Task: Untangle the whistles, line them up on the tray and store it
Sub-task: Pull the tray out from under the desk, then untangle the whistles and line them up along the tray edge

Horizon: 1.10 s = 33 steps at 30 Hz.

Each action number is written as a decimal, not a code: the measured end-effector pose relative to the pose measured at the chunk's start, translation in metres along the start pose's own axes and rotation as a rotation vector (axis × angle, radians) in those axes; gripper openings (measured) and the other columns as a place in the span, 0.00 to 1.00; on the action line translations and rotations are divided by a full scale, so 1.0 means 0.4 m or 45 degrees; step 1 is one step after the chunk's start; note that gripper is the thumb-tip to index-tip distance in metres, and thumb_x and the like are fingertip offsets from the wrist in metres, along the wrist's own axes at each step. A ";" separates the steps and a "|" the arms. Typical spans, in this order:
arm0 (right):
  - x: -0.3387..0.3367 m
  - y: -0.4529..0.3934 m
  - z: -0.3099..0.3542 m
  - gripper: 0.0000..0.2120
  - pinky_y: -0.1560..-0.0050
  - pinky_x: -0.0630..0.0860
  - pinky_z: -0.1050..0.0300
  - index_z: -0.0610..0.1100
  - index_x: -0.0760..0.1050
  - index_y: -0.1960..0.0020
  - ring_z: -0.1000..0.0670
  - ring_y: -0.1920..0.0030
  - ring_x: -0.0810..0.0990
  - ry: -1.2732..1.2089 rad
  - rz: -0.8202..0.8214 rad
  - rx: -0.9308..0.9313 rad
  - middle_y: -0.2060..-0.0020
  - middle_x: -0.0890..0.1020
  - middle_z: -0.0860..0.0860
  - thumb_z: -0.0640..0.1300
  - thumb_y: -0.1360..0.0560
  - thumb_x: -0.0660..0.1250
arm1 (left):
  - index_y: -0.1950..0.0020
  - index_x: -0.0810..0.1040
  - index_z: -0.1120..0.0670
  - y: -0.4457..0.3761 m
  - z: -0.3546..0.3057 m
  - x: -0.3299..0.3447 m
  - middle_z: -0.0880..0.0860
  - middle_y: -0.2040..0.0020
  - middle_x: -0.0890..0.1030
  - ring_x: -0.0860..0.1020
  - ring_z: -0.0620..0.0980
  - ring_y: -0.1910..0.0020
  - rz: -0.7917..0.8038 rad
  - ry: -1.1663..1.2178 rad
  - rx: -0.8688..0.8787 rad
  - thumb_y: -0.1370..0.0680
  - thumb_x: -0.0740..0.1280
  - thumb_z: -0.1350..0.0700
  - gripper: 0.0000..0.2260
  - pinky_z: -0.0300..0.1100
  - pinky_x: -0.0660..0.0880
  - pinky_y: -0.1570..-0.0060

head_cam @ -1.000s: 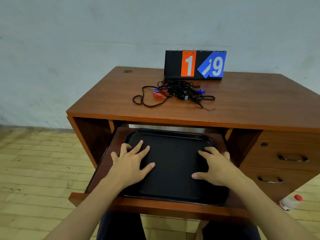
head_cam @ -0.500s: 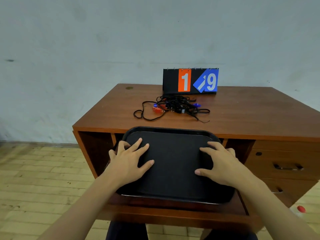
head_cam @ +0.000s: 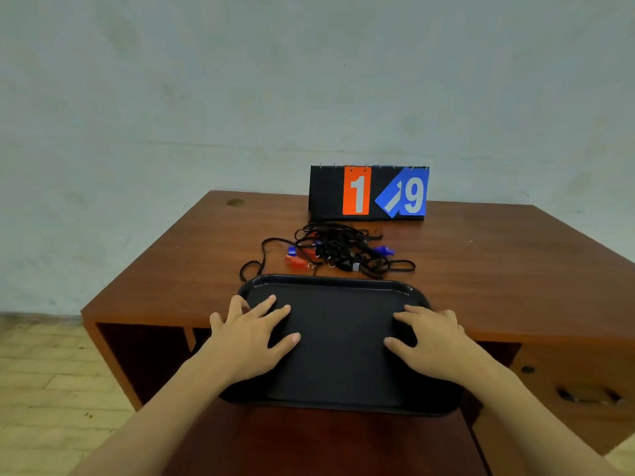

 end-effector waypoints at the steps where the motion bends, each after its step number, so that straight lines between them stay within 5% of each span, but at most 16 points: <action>1: -0.002 -0.029 -0.005 0.37 0.24 0.61 0.36 0.56 0.61 0.20 0.38 0.22 0.60 -0.007 -0.003 0.003 0.19 0.60 0.54 0.71 0.24 0.57 | 0.18 0.49 0.35 -0.027 0.006 -0.004 0.41 0.16 0.49 0.56 0.55 0.25 0.010 0.001 0.007 0.20 0.47 0.28 0.32 0.57 0.64 0.33; 12: -0.079 -0.281 -0.026 0.32 0.22 0.59 0.43 0.59 0.60 0.21 0.43 0.22 0.61 0.125 0.045 -0.017 0.21 0.61 0.56 0.68 0.22 0.57 | 0.18 0.43 0.34 -0.278 0.053 -0.046 0.42 0.15 0.45 0.52 0.58 0.21 0.162 -0.047 0.135 0.19 0.46 0.29 0.31 0.59 0.59 0.25; 15: -0.128 -0.331 -0.023 0.38 0.25 0.64 0.40 0.61 0.61 0.21 0.41 0.24 0.63 0.193 0.136 -0.035 0.22 0.64 0.56 0.76 0.27 0.53 | 0.18 0.44 0.33 -0.329 0.058 -0.079 0.41 0.16 0.45 0.51 0.58 0.21 0.262 -0.059 0.153 0.19 0.46 0.30 0.29 0.61 0.59 0.25; 20: -0.235 -0.442 0.018 0.27 0.32 0.74 0.47 0.59 0.67 0.25 0.51 0.34 0.76 0.287 0.175 -0.185 0.31 0.77 0.55 0.67 0.21 0.59 | 0.20 0.58 0.34 -0.439 0.059 -0.177 0.42 0.23 0.65 0.60 0.53 0.26 0.073 -0.065 0.201 0.19 0.47 0.30 0.27 0.64 0.60 0.29; 28: -0.251 -0.661 0.112 0.14 0.48 0.77 0.64 0.54 0.77 0.35 0.59 0.50 0.79 -0.056 -0.217 -0.621 0.47 0.80 0.59 0.53 0.20 0.67 | 0.38 0.75 0.44 -0.750 0.118 -0.220 0.46 0.48 0.80 0.79 0.45 0.48 -0.030 0.378 0.315 0.17 0.63 0.44 0.10 0.47 0.77 0.41; 33: -0.174 -0.702 0.115 0.20 0.36 0.73 0.58 0.60 0.66 0.27 0.56 0.38 0.70 0.051 -0.308 -0.783 0.39 0.71 0.58 0.57 0.18 0.60 | 0.50 0.76 0.41 -0.778 0.140 -0.186 0.44 0.54 0.79 0.77 0.42 0.57 -0.169 0.347 0.448 0.19 0.67 0.45 0.03 0.35 0.74 0.58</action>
Point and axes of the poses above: each hand's wrist, its own y-axis away from the middle knuckle, its own x-axis out of the palm, z = x × y, the point moved 3 cm from there along -y, towards the middle knuckle
